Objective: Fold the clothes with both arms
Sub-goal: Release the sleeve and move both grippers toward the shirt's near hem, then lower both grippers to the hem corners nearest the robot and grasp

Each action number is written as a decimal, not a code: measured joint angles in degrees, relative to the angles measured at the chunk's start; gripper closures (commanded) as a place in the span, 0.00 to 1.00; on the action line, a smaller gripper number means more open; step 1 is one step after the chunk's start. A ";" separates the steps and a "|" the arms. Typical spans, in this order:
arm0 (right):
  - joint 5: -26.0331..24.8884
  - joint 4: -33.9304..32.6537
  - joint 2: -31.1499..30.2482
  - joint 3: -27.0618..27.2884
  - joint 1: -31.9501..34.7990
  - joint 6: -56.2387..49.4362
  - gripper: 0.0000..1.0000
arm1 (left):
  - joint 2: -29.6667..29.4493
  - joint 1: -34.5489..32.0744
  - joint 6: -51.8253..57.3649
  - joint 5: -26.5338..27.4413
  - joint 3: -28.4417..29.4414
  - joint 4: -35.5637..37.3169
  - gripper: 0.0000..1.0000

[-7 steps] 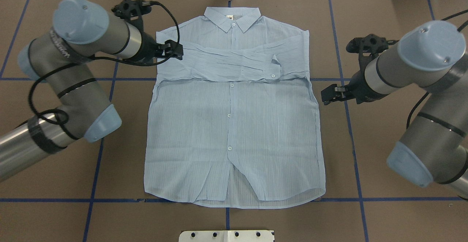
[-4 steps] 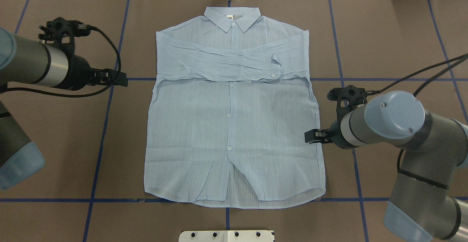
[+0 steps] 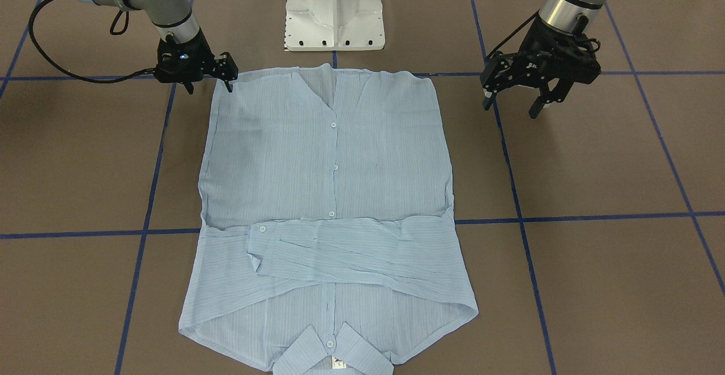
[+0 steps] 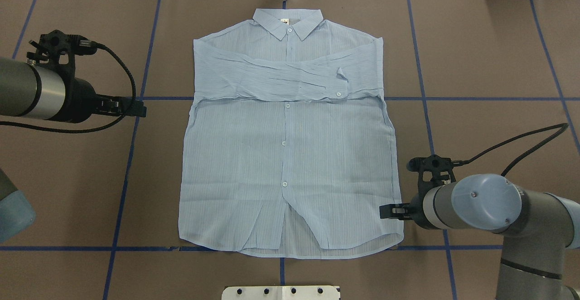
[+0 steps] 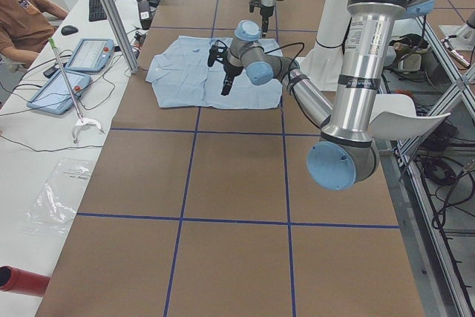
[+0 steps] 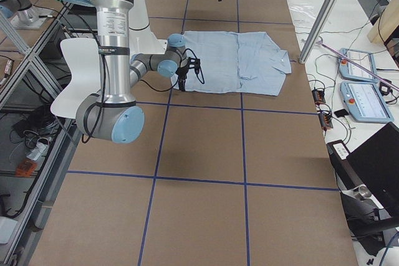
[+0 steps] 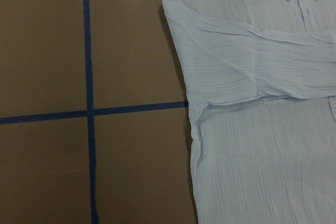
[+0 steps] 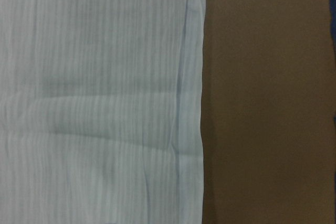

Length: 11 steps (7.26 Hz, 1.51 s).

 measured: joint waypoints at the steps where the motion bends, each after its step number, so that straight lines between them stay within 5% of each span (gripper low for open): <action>1: -0.92 0.01 -0.13 -0.42 -1.77 1.30 0.12 | -0.13 0.04 -0.11 -0.03 0.05 -0.03 0.00; 4: -1.52 -0.08 -0.10 -0.95 -4.96 3.14 0.42 | -0.37 0.07 0.01 -0.03 0.53 -0.13 0.00; 11: -0.17 -0.15 -0.07 -1.21 -4.50 3.68 0.48 | -1.06 0.10 -0.31 0.00 0.79 -0.23 0.00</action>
